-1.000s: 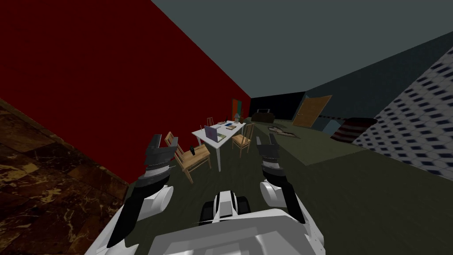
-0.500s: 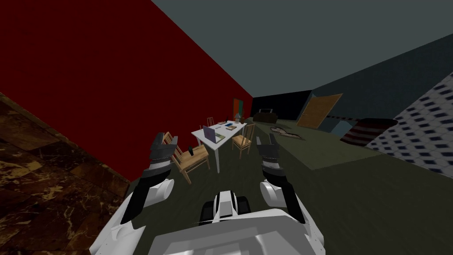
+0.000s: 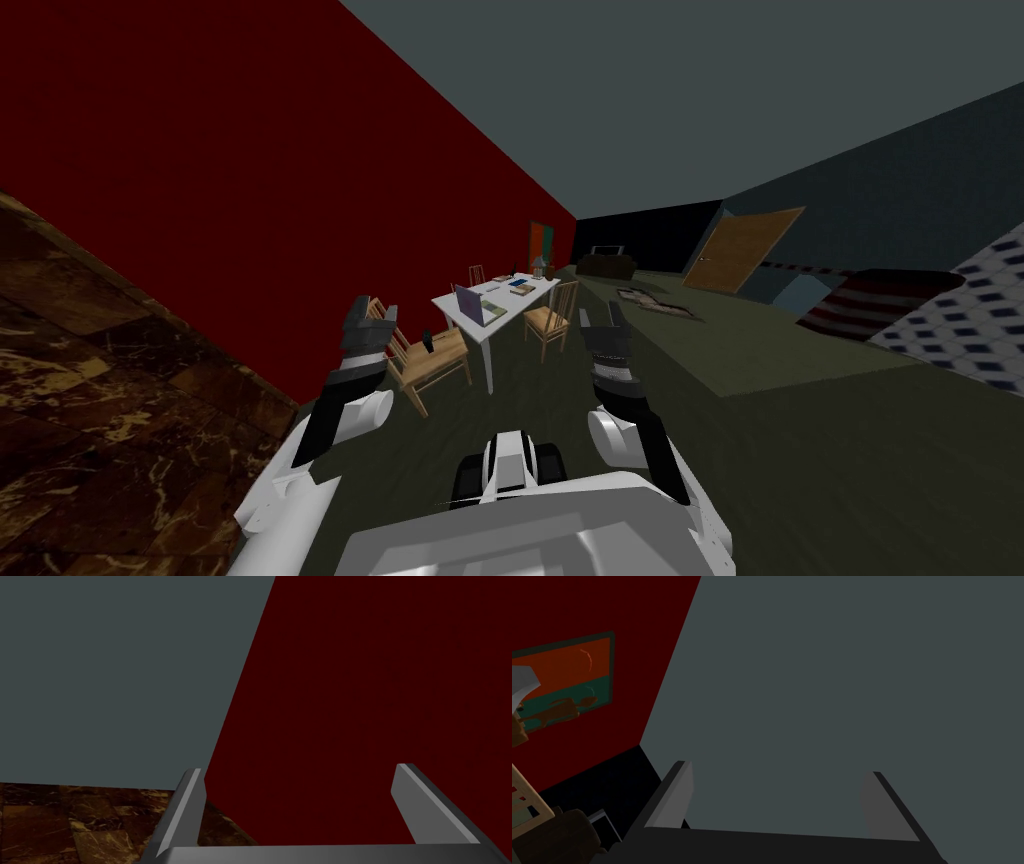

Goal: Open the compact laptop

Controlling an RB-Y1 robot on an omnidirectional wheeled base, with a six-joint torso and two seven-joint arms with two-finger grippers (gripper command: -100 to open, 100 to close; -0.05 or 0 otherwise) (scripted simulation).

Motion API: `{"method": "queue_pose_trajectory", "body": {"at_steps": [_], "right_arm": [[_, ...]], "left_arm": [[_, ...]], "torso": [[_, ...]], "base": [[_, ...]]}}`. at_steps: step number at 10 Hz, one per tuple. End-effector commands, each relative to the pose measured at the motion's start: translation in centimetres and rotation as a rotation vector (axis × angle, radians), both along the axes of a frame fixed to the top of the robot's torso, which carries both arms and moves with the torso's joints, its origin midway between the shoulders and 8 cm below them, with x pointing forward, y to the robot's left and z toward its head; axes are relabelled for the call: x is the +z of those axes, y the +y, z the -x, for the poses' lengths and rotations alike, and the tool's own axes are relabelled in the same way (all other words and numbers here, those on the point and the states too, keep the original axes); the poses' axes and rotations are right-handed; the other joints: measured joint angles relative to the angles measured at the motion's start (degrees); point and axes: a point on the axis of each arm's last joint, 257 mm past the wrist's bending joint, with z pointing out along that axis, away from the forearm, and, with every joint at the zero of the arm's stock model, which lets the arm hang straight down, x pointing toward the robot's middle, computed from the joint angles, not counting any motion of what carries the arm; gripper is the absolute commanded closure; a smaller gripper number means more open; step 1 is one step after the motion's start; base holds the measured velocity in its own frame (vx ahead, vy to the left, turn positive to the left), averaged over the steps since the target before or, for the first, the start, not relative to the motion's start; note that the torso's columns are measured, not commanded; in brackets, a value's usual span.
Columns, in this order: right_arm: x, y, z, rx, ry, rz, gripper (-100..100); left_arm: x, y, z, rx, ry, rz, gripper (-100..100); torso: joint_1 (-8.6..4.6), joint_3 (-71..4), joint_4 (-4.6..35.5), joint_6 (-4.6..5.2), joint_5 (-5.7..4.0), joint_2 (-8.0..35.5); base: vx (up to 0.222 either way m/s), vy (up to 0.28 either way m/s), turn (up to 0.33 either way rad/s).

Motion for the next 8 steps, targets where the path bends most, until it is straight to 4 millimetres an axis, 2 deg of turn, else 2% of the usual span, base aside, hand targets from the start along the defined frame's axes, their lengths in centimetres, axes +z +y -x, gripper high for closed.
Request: {"method": "queue_pose_trajectory", "body": {"at_steps": [1,2,3,4,5,6,7,8], "right_arm": [[0.0,0.0,0.0,0.0,0.0,0.0,0],[0.0,0.0,0.0,0.0,0.0,0.0,0],[0.0,0.0,0.0,0.0,0.0,0.0,0],[0.0,0.0,0.0,0.0,0.0,0.0,0],[0.0,0.0,0.0,0.0,0.0,0.0,0],[0.0,0.0,0.0,0.0,0.0,0.0,0],[0.0,0.0,0.0,0.0,0.0,0.0,0],[0.0,0.0,0.0,0.0,0.0,0.0,0]], "left_arm": [[-0.7,2.1,-1.5,0.032,0.018,0.032,-100],[-1.1,2.3,-1.7,0.034,0.026,0.035,-100],[-0.8,3.5,-2.4,0.051,0.024,0.056,-100],[-1.4,3.8,-2.7,0.054,0.037,0.061,-100],[-1.5,5.2,-3.6,0.072,0.041,0.088,-100],[-1.8,5.3,-3.8,0.074,0.048,0.091,-100],[-1.8,6.6,-4.6,0.091,0.05,0.12,-100],[-2.3,6.8,-4.8,0.093,0.061,0.124,-100]], "torso": [[-0.04,0.0,0.0,0.0,-0.02,0.0],[-0.14,0.0,0.0,0.0,-0.05,0.0],[-0.09,0.0,0.0,0.01,-0.04,0.0],[-0.14,0.0,0.0,0.0,-0.05,-0.1],[-0.06,0.0,0.0,0.01,-0.03,0.0],[-0.08,0.0,0.0,0.0,-0.03,0.0],[-0.03,0.0,0.0,0.0,-0.02,0.0],[-0.15,0.0,0.0,0.0,-0.05,0.0]], "base": [[0.054,-0.103,0.099],[0.041,-0.091,0.04],[0.062,-0.111,0.088],[0.045,-0.094,0.045],[0.043,-0.101,0.074],[0.04,-0.088,0.055],[0.049,-0.117,0.078],[0.043,-0.112,0.045]]}}
